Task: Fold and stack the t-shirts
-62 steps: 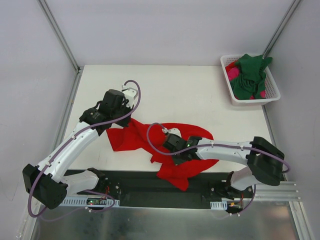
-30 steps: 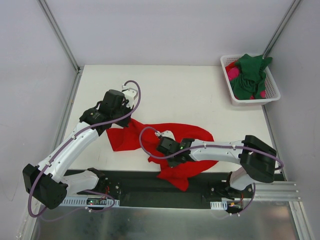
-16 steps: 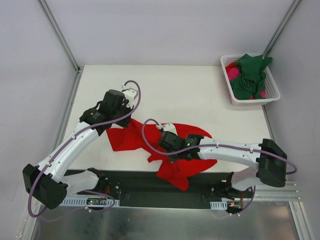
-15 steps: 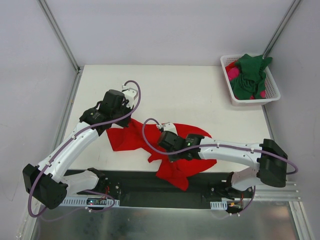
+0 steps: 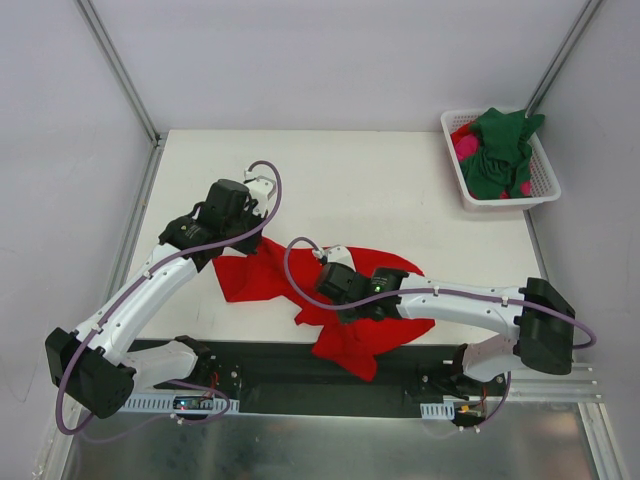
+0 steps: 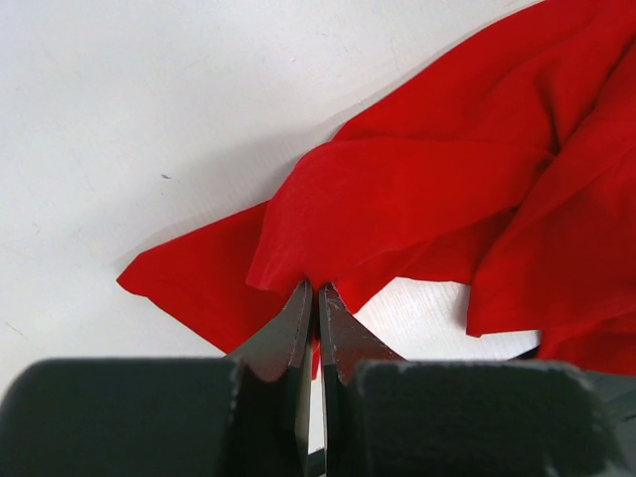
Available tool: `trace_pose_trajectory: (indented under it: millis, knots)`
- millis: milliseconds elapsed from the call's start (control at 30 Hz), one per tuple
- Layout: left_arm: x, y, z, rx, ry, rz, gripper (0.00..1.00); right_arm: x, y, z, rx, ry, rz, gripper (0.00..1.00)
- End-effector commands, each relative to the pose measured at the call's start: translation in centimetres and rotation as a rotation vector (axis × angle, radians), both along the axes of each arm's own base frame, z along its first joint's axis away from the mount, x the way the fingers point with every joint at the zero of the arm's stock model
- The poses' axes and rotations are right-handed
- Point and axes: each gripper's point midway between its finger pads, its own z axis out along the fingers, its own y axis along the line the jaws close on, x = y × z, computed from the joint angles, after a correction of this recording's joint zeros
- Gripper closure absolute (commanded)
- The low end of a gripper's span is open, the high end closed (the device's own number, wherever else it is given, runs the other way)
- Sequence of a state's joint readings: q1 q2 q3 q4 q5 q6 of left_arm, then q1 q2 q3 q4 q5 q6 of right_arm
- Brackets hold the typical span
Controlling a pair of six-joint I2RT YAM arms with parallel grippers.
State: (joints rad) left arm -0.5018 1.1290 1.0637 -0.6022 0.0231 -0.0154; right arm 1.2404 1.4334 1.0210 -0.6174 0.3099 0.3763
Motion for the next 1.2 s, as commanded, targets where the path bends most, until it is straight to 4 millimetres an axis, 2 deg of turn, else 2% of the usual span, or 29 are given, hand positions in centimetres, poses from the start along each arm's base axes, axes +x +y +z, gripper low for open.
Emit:
trace_pose_trajectory:
  millis: [0,133,333,433,467,567,1167]
  knots:
    - [0.3,0.1,0.7,-0.022,-0.032,0.001,1.0,0.1,0.1,0.3,-0.006,-0.012,0.001,0.79]
    - [0.3,0.1,0.7,-0.021,-0.031,-0.001,1.0,0.1,0.2,0.2,-0.005,-0.009,0.003,0.8]
    - [0.4,0.1,0.9,-0.022,-0.036,0.003,1.0,0.0,0.3,0.1,-0.005,-0.005,0.004,0.86]
    - [0.5,0.0,0.9,-0.023,-0.036,0.001,1.0,0.0,0.2,0.0,-0.005,-0.003,0.002,0.85]
    - [0.4,0.0,0.9,-0.024,-0.035,-0.001,1.0,0.0,0.2,0.1,-0.005,-0.001,0.004,0.78]
    - [0.4,0.0,0.8,-0.021,-0.032,0.001,1.0,-0.2,0.1,0.0,-0.005,0.002,0.006,0.75]
    - [0.3,0.1,0.6,-0.02,-0.028,-0.001,1.0,-1.0,-0.5,-0.2,-0.003,0.014,0.002,0.75]
